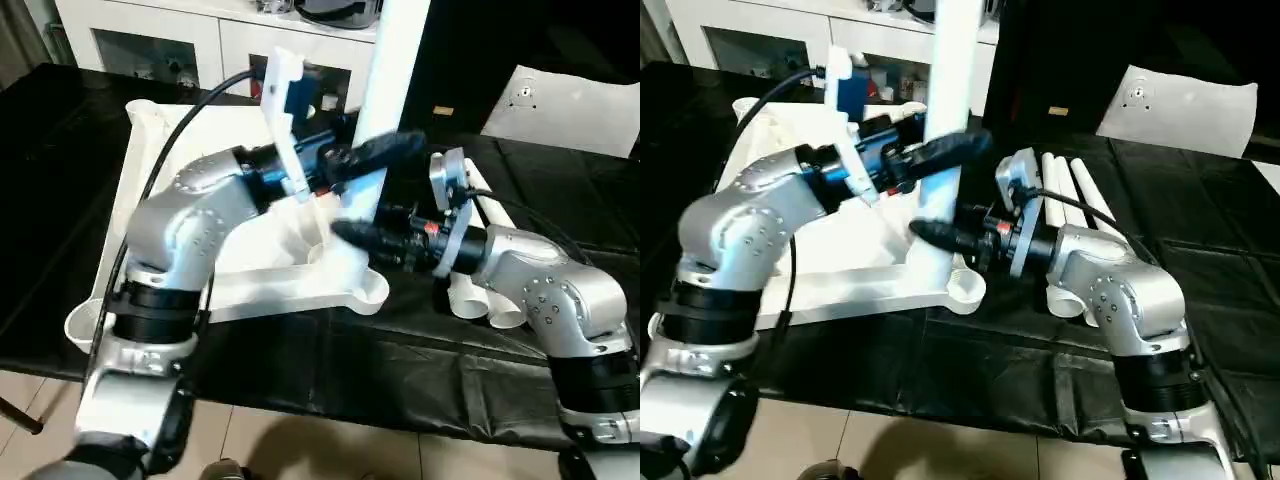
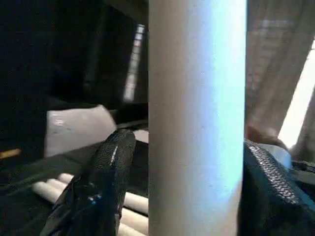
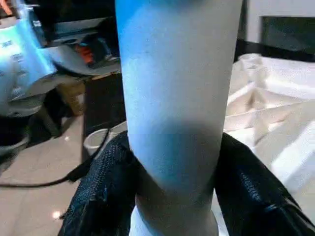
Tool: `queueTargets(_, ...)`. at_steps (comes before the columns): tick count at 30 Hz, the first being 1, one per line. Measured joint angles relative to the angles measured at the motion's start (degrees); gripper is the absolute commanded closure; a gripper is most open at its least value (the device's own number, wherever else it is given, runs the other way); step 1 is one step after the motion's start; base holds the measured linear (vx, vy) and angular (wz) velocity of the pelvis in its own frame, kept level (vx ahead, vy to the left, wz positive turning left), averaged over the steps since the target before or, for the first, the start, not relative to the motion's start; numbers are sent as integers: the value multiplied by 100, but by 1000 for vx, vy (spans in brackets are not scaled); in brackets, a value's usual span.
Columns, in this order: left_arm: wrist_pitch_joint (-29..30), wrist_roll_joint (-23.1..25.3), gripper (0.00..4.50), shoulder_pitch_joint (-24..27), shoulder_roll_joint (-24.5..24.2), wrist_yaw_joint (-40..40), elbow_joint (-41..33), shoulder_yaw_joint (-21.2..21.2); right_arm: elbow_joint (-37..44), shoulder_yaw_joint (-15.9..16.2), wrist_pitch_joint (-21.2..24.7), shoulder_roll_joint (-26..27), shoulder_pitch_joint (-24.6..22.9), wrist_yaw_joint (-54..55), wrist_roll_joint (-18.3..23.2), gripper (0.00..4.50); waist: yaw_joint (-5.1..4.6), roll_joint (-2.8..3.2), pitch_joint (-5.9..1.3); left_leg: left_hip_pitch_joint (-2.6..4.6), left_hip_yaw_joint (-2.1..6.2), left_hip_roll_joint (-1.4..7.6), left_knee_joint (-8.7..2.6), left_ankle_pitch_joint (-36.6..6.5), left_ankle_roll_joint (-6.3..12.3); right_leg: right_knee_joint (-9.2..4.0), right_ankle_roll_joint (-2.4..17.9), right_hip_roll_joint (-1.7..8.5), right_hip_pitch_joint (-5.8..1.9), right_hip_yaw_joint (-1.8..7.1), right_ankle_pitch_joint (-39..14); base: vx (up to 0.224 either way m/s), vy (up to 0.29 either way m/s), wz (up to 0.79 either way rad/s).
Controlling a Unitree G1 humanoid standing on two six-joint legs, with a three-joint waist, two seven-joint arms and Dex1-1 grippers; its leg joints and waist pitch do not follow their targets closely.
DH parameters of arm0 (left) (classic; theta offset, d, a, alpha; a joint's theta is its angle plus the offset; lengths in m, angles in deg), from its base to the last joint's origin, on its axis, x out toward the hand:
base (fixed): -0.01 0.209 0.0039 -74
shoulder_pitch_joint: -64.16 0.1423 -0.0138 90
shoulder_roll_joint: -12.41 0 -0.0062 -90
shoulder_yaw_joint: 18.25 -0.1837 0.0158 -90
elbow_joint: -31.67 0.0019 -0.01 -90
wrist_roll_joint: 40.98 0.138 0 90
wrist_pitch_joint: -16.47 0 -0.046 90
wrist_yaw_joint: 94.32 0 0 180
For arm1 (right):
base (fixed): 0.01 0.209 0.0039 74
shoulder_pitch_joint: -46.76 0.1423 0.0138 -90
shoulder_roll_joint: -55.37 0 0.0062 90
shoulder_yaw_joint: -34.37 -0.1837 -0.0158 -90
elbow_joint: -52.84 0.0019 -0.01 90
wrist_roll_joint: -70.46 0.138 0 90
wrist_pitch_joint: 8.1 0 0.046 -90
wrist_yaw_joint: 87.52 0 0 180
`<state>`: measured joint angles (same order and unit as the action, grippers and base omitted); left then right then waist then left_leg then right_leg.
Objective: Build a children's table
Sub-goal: Pick table leg
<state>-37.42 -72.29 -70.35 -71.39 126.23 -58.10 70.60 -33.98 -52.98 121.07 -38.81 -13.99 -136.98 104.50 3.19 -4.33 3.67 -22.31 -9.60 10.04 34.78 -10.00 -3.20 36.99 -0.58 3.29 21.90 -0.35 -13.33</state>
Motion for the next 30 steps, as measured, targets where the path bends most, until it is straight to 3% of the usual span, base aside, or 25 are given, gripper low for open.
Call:
queueTargets(2, 61, 55, 153, 88, 99, -346, -172, 20, -58, -1, -73, 49, 0, 93, -25, 261, 0, 0, 0, 0, 0, 0, 0, 0, 0, 0, 0, 0, 0, 0, 0, 0, 0, 0)
queueTargets(3, 97, 79, 181, 122, 161, -477, -218, 21, -99, 0, -93, 64, 0, 99, -33, 261, -2, 0, 0, 0, -1, 0, 0, 0, 1, 0, 0, 0, 0, 0, 0, 0, 0, 0)
queueTargets(6, 187, 131, 188, 188, 360, -961, -379, 44, -153, -1, -119, 129, 1, 203, -77, 261, 3, 0, 0, 0, 0, 0, 1, 0, 0, 1, 0, 0, 0, 0, 0, 0, 0, 0)
queueTargets(14, 459, 78, 259, 421, 902, -1962, -864, 323, -159, 8, -178, 177, 26, 275, -119, 261, -4, 0, 0, 0, 2, 2, 3, 0, 0, 0, 0, -1, -2, -2, 0, 0, 0, 0)
queueTargets(25, 639, -87, 266, 422, 967, -2168, -903, 516, -159, 7, -181, 214, 37, 306, -112, 261, -5, -1, 0, -1, 5, 2, 4, 0, 1, -2, -1, -2, -1, -1, 0, 0, 0, 0)
queueTargets(26, 654, -116, 266, 381, 947, -2168, -867, 537, -159, 4, -177, 216, 55, 320, -100, 205, -8, -1, 0, -1, 5, 2, 4, 0, 0, -2, -2, -2, -1, -1, 1, 0, 0, 0)
queueTargets(30, 703, -227, 266, 263, 831, -2113, -689, 671, -159, -104, -170, 219, 240, 327, -9, 189, -14, -1, 0, -1, 5, 2, 4, 0, 0, -1, -3, -2, -1, -1, 2, 0, 0, 0)
